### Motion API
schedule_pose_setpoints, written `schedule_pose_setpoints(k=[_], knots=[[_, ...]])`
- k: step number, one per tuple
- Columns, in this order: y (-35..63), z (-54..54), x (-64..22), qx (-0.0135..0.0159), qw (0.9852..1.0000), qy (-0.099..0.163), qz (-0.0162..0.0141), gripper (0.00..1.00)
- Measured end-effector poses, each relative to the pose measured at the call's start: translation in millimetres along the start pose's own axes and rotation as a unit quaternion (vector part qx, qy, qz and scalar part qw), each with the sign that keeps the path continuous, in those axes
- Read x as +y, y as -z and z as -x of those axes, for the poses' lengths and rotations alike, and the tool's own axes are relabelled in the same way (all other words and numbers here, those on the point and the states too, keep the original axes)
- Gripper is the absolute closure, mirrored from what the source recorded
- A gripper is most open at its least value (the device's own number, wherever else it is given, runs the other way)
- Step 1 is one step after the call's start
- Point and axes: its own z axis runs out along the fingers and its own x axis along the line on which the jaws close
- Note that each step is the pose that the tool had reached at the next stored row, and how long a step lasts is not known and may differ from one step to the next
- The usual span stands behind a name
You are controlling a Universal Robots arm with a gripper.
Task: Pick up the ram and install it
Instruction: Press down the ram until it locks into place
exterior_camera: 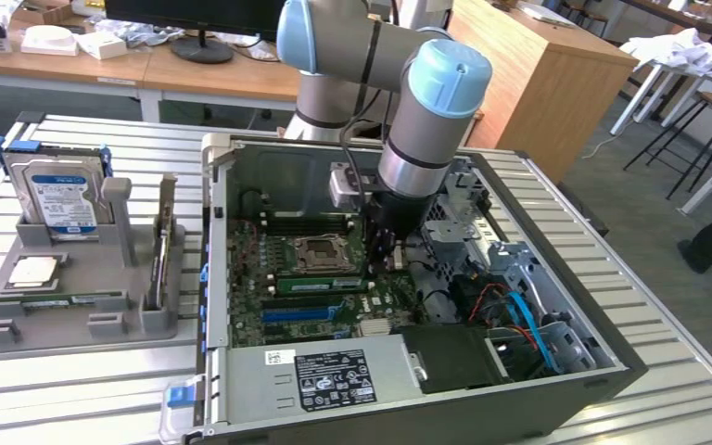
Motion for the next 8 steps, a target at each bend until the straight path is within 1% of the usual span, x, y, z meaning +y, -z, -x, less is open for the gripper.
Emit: schedule_pose_setpoints(k=[8], knots=[[-1.2, 0.0, 0.0, -0.0001, 1.0, 0.0, 0.0, 0.9]])
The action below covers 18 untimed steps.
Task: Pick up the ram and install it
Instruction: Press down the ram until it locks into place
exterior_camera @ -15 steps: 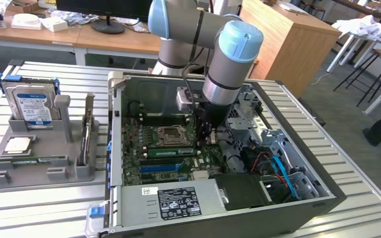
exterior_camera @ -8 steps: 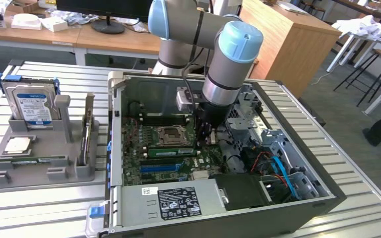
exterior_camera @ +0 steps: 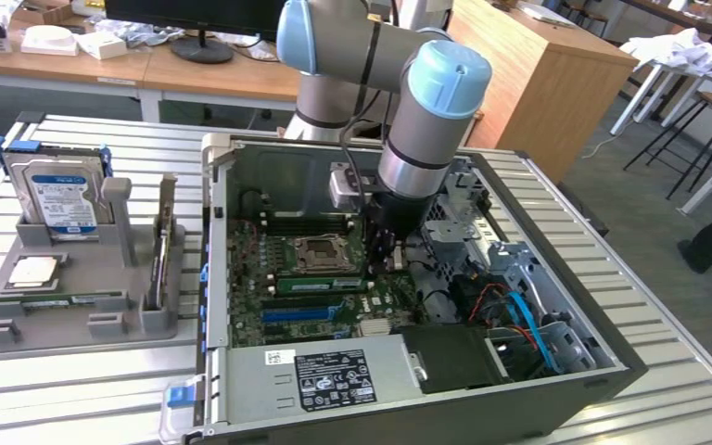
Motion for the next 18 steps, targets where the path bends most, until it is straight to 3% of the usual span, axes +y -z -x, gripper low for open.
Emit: schedule_pose_setpoints(k=[12, 18], knots=[[-0.5, 0.0, 0.0, 0.0, 1.0, 0.0, 0.0, 0.9], [6.8, 0.2, 0.1, 0.0001, 1.0, 0.0, 0.0001, 0.9]])
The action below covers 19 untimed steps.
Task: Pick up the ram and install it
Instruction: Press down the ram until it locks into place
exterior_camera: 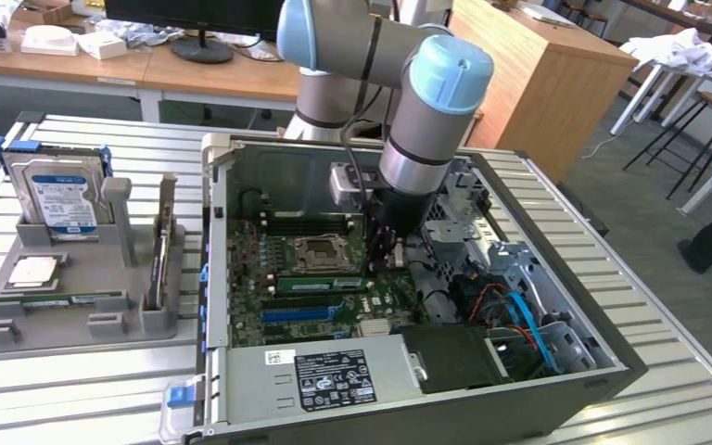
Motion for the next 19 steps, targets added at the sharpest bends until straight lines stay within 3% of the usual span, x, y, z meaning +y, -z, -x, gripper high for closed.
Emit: schedule_pose_setpoints(k=[15, 19], knots=[[18.3, 0.5, 0.3, 0.0001, 1.0, 0.0, 0.0, 0.9], [18.8, 0.6, 0.3, 0.0, 1.0, 0.0, 0.0, 0.9]])
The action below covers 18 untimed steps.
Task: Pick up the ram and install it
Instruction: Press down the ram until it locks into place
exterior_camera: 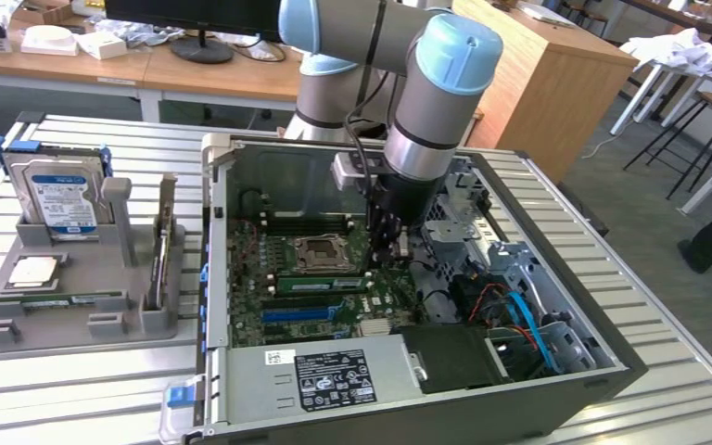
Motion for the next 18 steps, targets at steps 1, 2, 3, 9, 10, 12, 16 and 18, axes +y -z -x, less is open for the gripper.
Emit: schedule_pose_setpoints(k=[1, 2, 3, 9, 10, 12, 16, 18], knots=[[0.0, 0.0, 0.0, 0.0, 1.0, 0.0, 0.0, 0.9], [0.1, 0.0, 0.0, 0.0001, 1.0, 0.0, 0.0, 0.9], [0.1, 0.0, 0.0, 0.0001, 1.0, 0.0, 0.0, 0.9], [0.1, 0.0, 0.3, 0.0001, 1.0, 0.0, 0.0, 0.9], [0.1, 0.0, 0.9, 0.0001, 1.0, 0.0, 0.0, 0.9], [0.0, 0.0, 3.0, 0.0001, 1.0, 0.0, 0.0, 0.9], [-0.1, 0.0, 10.1, 0.0001, 1.0, 0.0, -0.0002, 0.9], [-0.2, 0.1, 14.0, 0.0001, 1.0, 0.0, -0.0005, 0.9]])
